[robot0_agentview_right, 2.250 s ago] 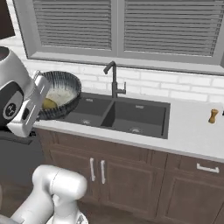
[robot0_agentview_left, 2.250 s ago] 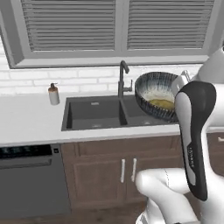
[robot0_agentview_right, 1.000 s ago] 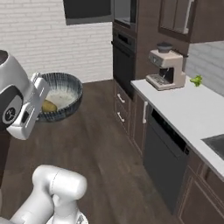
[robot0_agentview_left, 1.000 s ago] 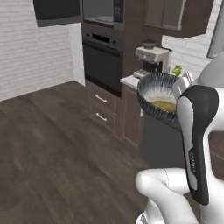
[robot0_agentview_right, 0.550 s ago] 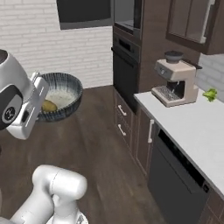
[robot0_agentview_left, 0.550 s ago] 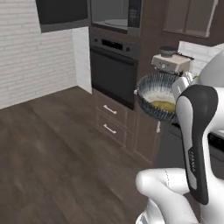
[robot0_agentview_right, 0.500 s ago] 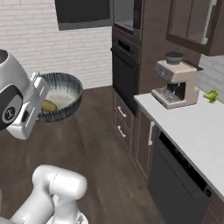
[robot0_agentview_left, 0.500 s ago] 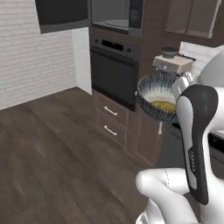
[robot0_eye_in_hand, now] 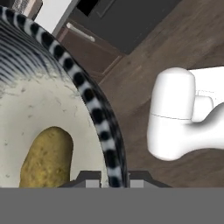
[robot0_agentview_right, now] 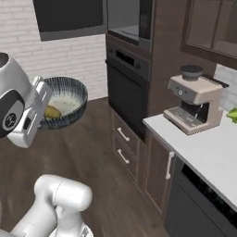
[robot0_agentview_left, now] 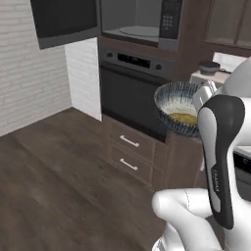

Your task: Pick the potato from the sink and place it in the bowl. Then pick the bowl and place it in the microwave. Then close the microwave door and press the start button.

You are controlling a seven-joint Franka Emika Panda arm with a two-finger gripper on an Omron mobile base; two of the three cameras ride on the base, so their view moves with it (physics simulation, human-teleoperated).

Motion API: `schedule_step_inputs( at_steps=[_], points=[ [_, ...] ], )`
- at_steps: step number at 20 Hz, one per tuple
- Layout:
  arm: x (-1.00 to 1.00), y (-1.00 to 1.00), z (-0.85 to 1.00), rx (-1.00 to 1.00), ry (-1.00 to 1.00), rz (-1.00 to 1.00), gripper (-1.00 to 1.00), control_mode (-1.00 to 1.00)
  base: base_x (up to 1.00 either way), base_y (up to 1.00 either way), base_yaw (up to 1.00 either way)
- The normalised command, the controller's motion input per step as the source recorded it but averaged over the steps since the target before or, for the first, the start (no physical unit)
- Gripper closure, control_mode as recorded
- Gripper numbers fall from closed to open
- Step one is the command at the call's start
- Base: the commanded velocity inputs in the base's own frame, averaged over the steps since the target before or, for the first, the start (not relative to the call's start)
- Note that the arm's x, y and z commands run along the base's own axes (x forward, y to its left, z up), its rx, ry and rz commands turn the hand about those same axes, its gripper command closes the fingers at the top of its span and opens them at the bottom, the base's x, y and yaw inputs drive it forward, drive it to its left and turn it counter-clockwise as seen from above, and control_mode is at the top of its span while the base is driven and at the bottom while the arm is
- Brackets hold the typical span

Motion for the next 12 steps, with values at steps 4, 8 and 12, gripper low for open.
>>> schedule_step_inputs(
  at_steps=[4,8,12],
  points=[
    [0.00,0.00,0.00,0.00,0.00,0.00,1.00,1.00,1.00,0.44,-0.33],
    [0.00,0.00,0.00,0.00,0.00,0.00,1.00,1.00,1.00,0.61,-0.26],
    [0.00,0.00,0.00,0.00,0.00,0.00,1.00,1.00,1.00,0.24,-0.31]
  ],
)
